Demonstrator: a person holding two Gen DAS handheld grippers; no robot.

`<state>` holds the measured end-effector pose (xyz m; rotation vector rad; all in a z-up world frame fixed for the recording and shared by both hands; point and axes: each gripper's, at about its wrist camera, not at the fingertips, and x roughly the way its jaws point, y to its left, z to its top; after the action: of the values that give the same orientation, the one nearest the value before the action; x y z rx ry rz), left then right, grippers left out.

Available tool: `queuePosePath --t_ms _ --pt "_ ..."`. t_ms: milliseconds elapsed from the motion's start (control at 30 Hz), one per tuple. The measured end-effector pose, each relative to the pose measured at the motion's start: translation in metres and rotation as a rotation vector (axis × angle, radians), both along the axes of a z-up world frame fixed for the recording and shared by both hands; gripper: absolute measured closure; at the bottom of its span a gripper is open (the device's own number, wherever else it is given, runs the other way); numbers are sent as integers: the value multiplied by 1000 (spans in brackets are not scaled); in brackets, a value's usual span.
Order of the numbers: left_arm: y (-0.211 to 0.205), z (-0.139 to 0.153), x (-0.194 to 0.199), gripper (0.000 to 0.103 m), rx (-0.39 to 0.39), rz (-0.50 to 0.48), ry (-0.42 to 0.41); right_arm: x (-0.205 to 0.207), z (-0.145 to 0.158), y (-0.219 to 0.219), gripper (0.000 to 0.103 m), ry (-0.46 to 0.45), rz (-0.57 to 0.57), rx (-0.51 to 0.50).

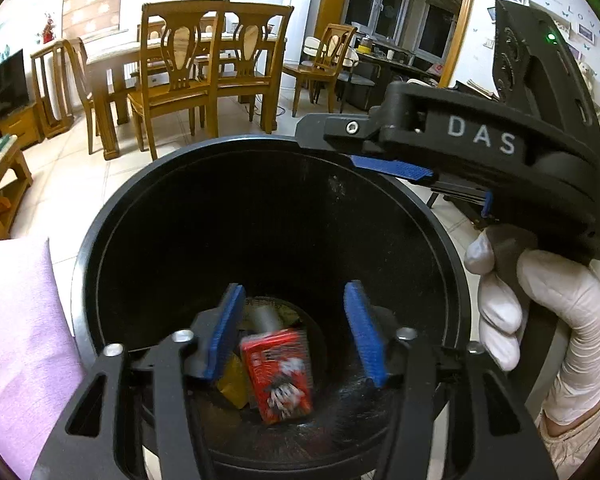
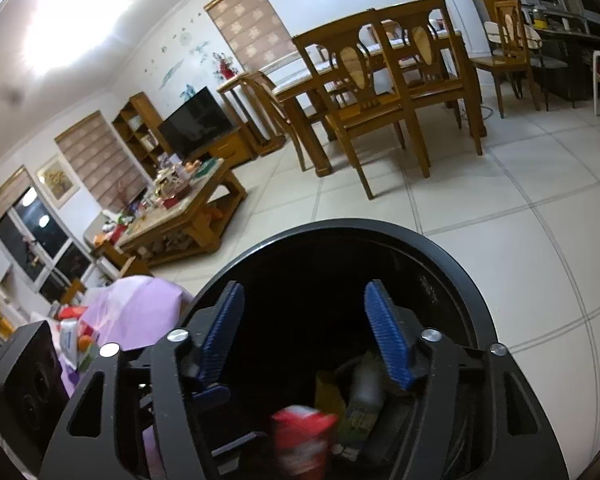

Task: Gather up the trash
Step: 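Open both tools to drop the box and cylinder into the bin, then withdraw both open tools from the bin toward the table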

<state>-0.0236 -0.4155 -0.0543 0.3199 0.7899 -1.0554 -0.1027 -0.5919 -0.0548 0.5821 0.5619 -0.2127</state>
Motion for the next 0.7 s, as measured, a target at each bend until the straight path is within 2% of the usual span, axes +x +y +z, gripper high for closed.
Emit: queuePosePath --t_ms 33,200,300,400,700 --pt "1 1 -1 29 -3 9 -19 -1 0 1 33 -3 -3 -3" --pt "2 3 -3 21 -6 18 -45 -5 1 2 15 -25 -24 -10" --pt "2 3 -3 20 -5 19 -60 -9 0 2 5 -36 -41 -4" --pt "2 4 -6 7 -3 27 -96 -10 -1 0 5 -34 -50 9" --pt "3 9 -11 6 -9 16 -153 -11 -2 1 5 -15 -68 17"
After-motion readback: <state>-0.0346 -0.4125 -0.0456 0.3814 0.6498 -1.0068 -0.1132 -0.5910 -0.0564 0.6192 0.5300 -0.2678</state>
